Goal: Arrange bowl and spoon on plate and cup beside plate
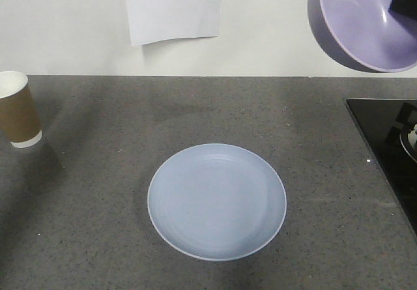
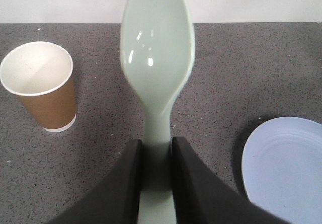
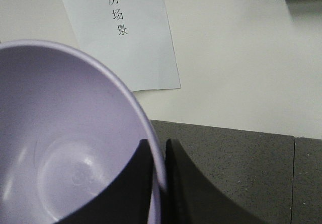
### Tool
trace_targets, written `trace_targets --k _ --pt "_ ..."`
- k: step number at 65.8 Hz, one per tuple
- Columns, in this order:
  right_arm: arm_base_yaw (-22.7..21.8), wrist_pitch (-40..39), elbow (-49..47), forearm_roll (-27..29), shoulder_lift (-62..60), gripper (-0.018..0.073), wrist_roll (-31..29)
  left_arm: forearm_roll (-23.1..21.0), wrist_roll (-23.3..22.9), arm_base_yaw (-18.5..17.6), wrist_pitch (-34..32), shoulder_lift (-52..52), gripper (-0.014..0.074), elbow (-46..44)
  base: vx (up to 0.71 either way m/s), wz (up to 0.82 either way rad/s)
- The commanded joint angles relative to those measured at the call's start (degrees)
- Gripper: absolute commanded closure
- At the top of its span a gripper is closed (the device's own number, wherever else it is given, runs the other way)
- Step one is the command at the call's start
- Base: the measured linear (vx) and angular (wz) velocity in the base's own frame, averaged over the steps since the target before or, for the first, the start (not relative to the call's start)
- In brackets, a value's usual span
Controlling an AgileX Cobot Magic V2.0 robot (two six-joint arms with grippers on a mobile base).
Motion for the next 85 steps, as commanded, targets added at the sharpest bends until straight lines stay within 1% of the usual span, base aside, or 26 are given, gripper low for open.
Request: trace_targets --k 1,85 --pt "0.1 -2.0 -1.9 2.6 -1.1 0.0569 -0.6 -1.0 -0.2 -0.3 -3.4 -1.1 0.0602 -1.4 0.01 -0.03" --pt "0.1 -2.0 -1.9 2.6 -1.1 0.0569 -0.6 -1.0 -0.2 -0.3 -3.4 -1.1 0.0602 -1.4 0.00 -0.01"
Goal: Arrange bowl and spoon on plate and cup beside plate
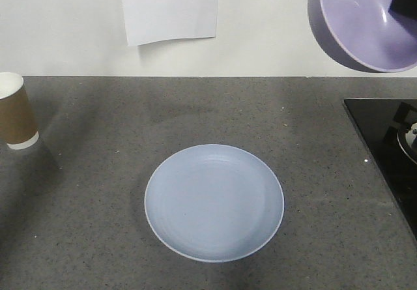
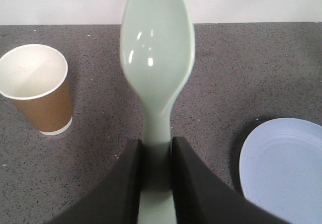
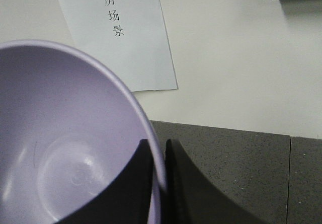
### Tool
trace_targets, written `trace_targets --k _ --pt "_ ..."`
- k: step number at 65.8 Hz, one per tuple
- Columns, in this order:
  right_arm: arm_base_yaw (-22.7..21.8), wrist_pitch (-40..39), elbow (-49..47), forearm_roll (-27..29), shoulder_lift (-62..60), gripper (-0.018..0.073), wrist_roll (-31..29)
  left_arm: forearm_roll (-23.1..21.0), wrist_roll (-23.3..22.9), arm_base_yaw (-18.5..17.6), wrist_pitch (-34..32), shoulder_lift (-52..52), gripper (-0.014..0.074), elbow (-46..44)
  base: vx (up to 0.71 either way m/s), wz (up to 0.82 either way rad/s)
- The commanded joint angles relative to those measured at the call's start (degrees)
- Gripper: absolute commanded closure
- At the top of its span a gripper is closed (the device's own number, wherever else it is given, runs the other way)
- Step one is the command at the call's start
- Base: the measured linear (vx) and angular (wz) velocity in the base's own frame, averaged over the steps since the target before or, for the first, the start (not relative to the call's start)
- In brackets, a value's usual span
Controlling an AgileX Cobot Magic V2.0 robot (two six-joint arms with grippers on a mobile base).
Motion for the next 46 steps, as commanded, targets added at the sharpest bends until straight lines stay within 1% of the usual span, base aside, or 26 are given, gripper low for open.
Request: trace_targets --k 1,17,25,32,36,40,46 --pt "0.1 -2.0 -1.9 2.6 -1.1 0.0569 -0.6 -1.0 -0.2 -0.3 -3.4 -1.1 0.0602 -1.4 0.00 0.00" --pt "0.1 -2.2 -1.9 2.6 -1.1 0.0569 -0.6 -1.0 -0.2 -0.3 -3.4 -1.1 0.0602 -1.4 0.00 0.00" --pt "0.1 -4.6 -1.9 2.7 -1.1 0.0569 -0.6 -1.0 -0.2 -0.3 -3.4 -1.1 0.0602 -1.4 0.00 0.00" --pt "0.1 -5.6 -1.9 5.5 -0.6 0.0569 -0.7 -1.0 -0.2 -0.3 -3.4 -1.1 0.0602 -1.4 0.00 0.00" --pt "0.2 -3.8 -2.3 8.2 0.7 0.0569 -2.1 -1.0 -0.2 -0.3 -3.4 -1.1 0.0602 -1.4 0.00 0.00" --pt "1.3 0.4 -3.3 10.2 2.8 0.0569 -5.0 -1.0 -0.2 -0.3 -3.4 -1.1 0.0602 -1.4 0.00 0.00" --pt "4.1 6.5 -5.5 10.7 7.5 0.0567 -7.7 -1.0 -0.2 -0.3 -3.4 -1.1 0.0602 -1.4 0.00 0.00"
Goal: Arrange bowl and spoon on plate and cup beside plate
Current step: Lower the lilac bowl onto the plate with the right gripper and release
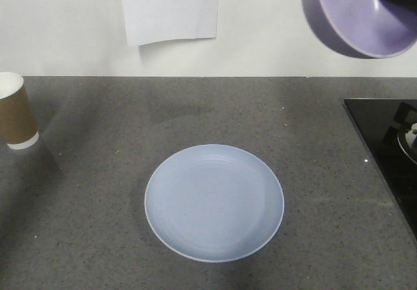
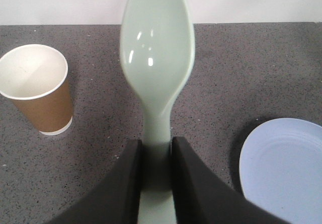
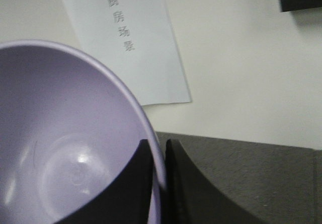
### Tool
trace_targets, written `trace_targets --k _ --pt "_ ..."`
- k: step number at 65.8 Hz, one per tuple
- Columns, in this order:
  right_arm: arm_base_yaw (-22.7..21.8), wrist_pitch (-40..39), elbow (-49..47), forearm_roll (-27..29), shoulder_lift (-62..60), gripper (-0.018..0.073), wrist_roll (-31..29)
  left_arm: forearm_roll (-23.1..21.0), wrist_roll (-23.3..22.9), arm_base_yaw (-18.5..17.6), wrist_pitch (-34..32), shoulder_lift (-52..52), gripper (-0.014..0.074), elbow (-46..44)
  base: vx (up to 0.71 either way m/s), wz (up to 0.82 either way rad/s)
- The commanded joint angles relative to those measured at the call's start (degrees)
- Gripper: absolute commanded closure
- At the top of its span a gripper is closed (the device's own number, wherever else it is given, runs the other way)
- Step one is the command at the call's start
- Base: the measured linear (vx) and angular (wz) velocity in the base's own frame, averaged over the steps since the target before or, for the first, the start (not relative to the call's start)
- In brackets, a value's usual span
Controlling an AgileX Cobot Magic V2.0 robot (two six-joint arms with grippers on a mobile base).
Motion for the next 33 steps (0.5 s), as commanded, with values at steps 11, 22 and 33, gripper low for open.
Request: trace_targets --k 11,22,33 --pt "10.1 11.3 -6.2 -0.5 13.7 0.0564 -3.9 -1.0 -0.2 -0.3 -3.4 -1.1 0.0602 -1.4 0.00 0.00" --pt "16.9 12.6 -6.2 -9.9 22.0 0.0562 -3.3 -1.0 -0.2 -0.3 -3.4 -1.1 0.0602 -1.4 0.00 0.00" --pt "21.9 10.4 -6.2 -19.0 27.1 0.0555 -3.2 -1.0 -0.2 -0.3 -3.4 -1.1 0.0602 -1.4 0.00 0.00"
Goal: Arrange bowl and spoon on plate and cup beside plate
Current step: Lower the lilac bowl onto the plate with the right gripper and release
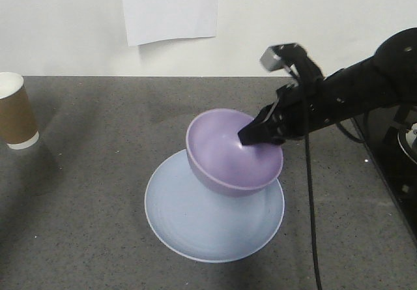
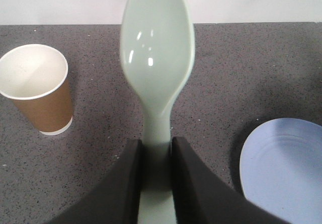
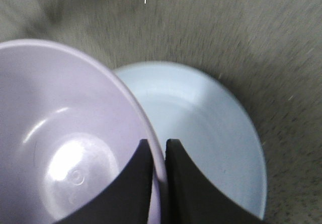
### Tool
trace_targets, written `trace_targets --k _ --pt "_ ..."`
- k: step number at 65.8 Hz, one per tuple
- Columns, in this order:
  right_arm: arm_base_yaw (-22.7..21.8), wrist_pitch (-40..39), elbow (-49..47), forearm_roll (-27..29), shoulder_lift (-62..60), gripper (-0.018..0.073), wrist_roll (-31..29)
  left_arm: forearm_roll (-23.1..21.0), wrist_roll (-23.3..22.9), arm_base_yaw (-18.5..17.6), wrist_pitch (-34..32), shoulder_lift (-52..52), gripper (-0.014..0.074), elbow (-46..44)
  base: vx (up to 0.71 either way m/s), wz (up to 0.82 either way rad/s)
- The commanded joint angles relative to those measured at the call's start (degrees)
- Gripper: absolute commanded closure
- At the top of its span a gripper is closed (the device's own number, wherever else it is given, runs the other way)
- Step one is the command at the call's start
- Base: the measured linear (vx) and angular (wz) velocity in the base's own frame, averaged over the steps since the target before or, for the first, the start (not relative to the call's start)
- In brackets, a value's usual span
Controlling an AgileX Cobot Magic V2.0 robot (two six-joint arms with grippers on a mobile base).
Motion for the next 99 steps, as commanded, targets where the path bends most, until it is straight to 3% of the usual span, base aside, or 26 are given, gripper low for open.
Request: trace_targets --k 1,11,21,45,59,72,82,92,99 --pt "2.2 -1.9 -1.9 -2.6 -0.2 0.0554 0.0 -1.0 -0.2 -0.3 -3.4 -1.1 0.0602 -1.4 0.00 0.00" --pt "5.4 -3.5 -1.9 -11.2 2.0 0.0539 3.1 -1.0 -0.2 -0.3 -3.4 -1.1 0.0602 -1.4 0.00 0.00" --pt "7.3 -5.0 -1.9 -16.1 2.2 0.0478 4.5 -1.0 -0.2 -0.3 -3.4 -1.1 0.0602 -1.4 0.00 0.00" --pt "7.2 -7.9 -3.6 -16.0 1.6 0.0139 5.6 -1.0 -0.2 -0.3 -3.1 -1.1 0.0602 -1.4 0.00 0.00" --pt "7.2 -7.5 -9.6 -17.2 -1.8 0.0097 10.2 -1.0 -0.2 -0.3 -3.3 -1.1 0.0602 -1.4 0.00 0.00" --pt "5.9 -6.8 -14.1 -21.0 -10.0 0.0159 16.1 -2.3 -0.2 -0.3 -3.2 -1.1 0.0602 -1.4 0.00 0.00" --pt "1.3 -8.6 -14.1 -21.7 -20.1 0.0345 16.1 -5.7 2.3 -0.3 -3.2 -1.0 0.0602 -1.4 0.00 0.00" --pt "-4.8 -7.8 -14.1 -21.9 -30.7 0.0577 15.4 -13.4 7.8 -0.3 -3.3 -0.6 0.0602 -1.4 0.00 0.00" --pt "-8.3 -5.6 -14.1 -22.0 -37.7 0.0569 15.5 -20.6 13.1 -0.3 -2.4 0.6 0.0602 -1.4 0.00 0.00"
